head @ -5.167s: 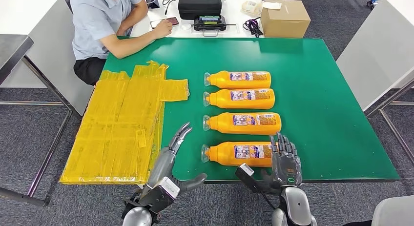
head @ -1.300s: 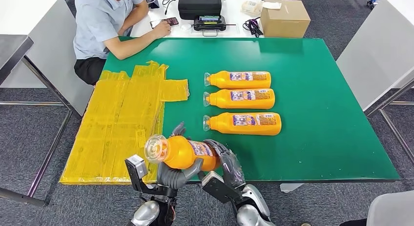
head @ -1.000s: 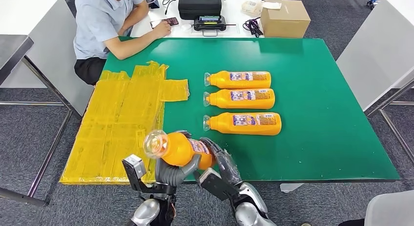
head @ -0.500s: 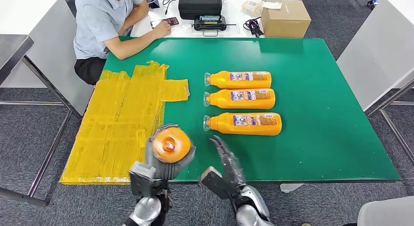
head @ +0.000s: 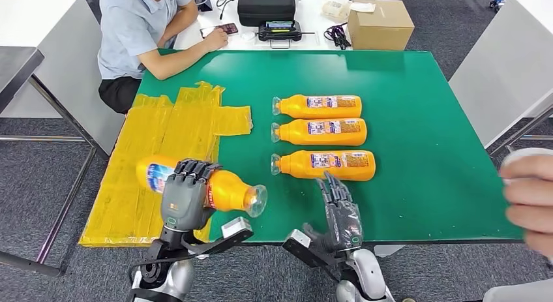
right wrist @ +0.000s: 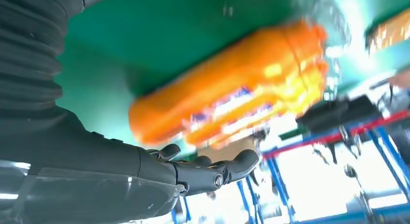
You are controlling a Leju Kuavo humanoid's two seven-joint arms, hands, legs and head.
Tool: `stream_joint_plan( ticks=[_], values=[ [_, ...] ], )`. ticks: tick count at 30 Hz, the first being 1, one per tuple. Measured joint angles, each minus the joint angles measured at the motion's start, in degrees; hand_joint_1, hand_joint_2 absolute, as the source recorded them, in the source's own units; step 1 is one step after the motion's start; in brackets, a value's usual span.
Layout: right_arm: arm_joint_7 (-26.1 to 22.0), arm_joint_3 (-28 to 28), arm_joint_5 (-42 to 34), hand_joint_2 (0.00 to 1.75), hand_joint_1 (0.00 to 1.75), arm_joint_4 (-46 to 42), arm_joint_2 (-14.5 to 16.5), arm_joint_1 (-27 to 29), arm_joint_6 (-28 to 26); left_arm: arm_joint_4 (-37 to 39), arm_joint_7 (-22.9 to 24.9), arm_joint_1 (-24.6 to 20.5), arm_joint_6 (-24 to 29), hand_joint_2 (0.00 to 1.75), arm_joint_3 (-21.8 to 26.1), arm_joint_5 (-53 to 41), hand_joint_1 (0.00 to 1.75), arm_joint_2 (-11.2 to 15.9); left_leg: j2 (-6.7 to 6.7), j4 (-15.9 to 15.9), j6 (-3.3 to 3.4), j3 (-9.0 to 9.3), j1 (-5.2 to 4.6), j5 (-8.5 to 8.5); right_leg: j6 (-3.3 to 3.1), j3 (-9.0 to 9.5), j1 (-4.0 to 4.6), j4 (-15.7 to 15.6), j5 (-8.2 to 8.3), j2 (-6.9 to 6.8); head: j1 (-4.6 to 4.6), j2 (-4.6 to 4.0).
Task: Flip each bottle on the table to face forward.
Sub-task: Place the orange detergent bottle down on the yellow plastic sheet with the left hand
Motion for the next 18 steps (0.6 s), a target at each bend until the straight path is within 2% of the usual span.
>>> stream_joint_plan(
  ticks=[2,5,6,8,10,13,18],
  values=[
    [0.2,-0.8,1.1,1.75,0.00,-1.5,0.1,0.6,-0.5,0.2,5.9,-0.2,0.0,1.75,0.2,-4.8,1.75,0.9,0.00,0.0,0.00,0.00,0.00,0.00,0.00,-0.01,0.00,0.0,0.00,0.00,-0.01,0.00],
    [0.2,-1.6,1.2,1.75,0.00,-3.0,0.3,1.1,-0.6,0.6,9.6,-0.7,0.0,1.75,0.5,-6.4,1.75,2.2,-0.08,0.0,0.00,-0.01,0.00,0.00,0.00,-0.01,0.00,0.0,0.00,-0.02,0.01,0.00],
    [-0.1,-1.8,0.7,1.75,0.00,-3.4,0.4,1.3,-0.5,1.5,12.2,-1.4,-0.2,1.75,0.0,-6.6,1.75,3.0,-0.10,0.0,0.00,0.00,0.00,0.00,0.00,-0.01,0.00,0.0,0.00,-0.03,0.03,0.00],
    [-0.9,-2.0,-1.0,1.75,0.00,-4.2,0.9,1.4,0.0,5.3,19.7,-3.9,-1.2,1.75,-1.8,-6.7,1.75,5.3,-0.07,0.0,0.00,0.02,0.00,0.01,-0.01,-0.01,0.00,0.0,0.00,-0.02,0.01,0.00],
    [-2.2,-2.2,-3.3,1.75,0.00,-4.6,1.4,1.4,1.5,11.5,24.9,-7.6,-3.5,1.75,-3.8,-6.7,1.75,7.7,-0.08,0.0,0.01,0.02,0.01,0.07,-0.01,0.01,0.00,0.0,0.01,-0.03,-0.01,0.00],
    [-4.2,-2.5,-6.4,1.75,0.00,-4.6,2.1,0.9,4.0,21.3,26.2,-13.3,-6.9,1.75,-4.9,-6.0,1.75,9.8,-0.08,0.0,0.00,0.01,0.02,0.18,0.00,0.02,0.01,0.0,0.04,-0.03,0.01,0.00],
    [-5.6,-2.9,-8.6,1.75,0.00,-4.2,3.1,0.2,5.8,32.9,24.4,-19.7,-9.7,1.75,-4.9,-2.3,1.75,10.7,-0.16,0.0,0.00,0.01,0.00,0.19,0.03,0.08,-0.02,0.1,0.06,-0.07,0.01,0.00]
  ],
)
